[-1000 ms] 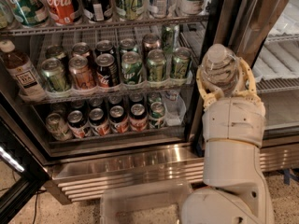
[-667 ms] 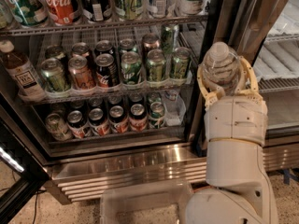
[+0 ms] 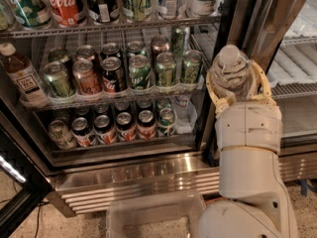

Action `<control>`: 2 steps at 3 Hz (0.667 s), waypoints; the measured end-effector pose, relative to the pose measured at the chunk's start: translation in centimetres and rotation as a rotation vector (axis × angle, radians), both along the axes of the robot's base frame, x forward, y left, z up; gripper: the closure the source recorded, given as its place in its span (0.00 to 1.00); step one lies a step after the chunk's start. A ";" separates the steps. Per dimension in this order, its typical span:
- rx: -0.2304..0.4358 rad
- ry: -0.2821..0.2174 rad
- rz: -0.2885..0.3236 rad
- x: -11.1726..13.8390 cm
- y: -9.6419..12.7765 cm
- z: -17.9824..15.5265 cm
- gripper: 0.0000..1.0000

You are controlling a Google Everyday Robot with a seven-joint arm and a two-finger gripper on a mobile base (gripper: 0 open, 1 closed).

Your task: Pick water bottle from bottom shelf of fridge

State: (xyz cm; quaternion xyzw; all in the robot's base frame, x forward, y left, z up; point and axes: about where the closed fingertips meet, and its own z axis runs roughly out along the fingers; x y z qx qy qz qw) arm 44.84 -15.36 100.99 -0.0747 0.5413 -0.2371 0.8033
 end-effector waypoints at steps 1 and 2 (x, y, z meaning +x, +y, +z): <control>0.008 -0.004 0.023 0.0 0.4 0.3 1.00; 0.004 -0.002 0.041 -0.1 0.6 -0.5 1.00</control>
Offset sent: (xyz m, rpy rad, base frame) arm -0.1316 0.1034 -0.0613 -0.0058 0.7810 1.3629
